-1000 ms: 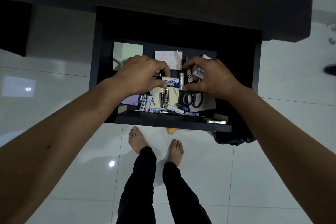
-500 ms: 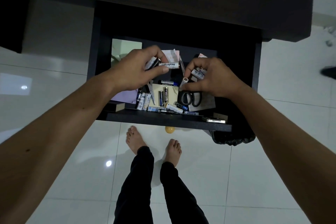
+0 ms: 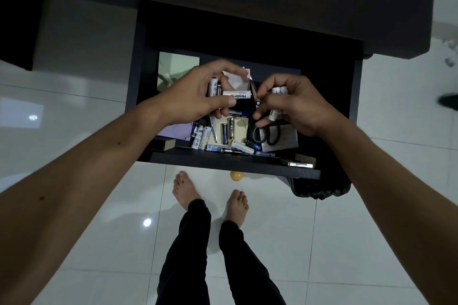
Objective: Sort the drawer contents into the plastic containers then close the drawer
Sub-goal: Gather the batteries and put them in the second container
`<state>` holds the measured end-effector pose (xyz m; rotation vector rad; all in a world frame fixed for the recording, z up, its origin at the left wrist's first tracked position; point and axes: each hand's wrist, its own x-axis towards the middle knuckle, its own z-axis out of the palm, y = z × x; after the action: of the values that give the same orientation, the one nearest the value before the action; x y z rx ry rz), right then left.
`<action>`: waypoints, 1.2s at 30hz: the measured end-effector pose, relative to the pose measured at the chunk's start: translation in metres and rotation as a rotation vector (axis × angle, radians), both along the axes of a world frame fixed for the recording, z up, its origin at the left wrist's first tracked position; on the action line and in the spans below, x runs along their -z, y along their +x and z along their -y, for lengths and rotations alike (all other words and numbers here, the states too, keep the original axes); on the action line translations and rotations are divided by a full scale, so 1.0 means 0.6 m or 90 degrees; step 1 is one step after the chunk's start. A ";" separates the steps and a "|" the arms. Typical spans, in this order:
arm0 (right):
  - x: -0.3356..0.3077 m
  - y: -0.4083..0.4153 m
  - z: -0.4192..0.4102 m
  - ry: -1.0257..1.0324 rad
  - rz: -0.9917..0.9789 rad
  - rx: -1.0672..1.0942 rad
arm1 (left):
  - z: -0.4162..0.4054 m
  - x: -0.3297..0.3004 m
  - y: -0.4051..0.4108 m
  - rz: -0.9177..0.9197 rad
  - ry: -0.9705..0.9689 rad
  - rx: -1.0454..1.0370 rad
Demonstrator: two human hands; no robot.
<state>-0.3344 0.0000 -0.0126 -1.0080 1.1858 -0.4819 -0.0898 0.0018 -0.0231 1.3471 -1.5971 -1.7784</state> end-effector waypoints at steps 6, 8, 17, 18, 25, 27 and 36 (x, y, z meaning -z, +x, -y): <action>0.011 0.006 0.003 -0.140 -0.229 -0.130 | 0.005 -0.003 -0.001 0.040 -0.003 0.008; 0.016 0.012 0.005 -0.202 -0.300 -0.183 | 0.005 -0.005 -0.002 0.051 -0.005 -0.011; 0.030 0.035 0.010 -0.316 -0.433 -0.327 | 0.009 -0.005 -0.002 0.037 -0.007 -0.060; 0.029 0.036 0.012 -0.318 -0.428 -0.325 | 0.008 -0.005 -0.002 0.034 -0.004 -0.062; 0.027 0.018 0.013 -0.288 -0.374 -0.287 | 0.009 0.012 0.002 0.082 -0.028 -0.088; 0.021 0.009 0.010 -0.249 -0.351 -0.252 | 0.009 0.012 0.003 0.095 -0.036 -0.065; -0.006 -0.012 -0.005 -0.052 -0.060 -0.078 | 0.000 0.006 0.005 0.111 -0.017 0.066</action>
<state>-0.3414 0.0030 -0.0093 -1.1772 1.1879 -0.3908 -0.0870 0.0016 -0.0269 1.4677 -1.8051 -1.7317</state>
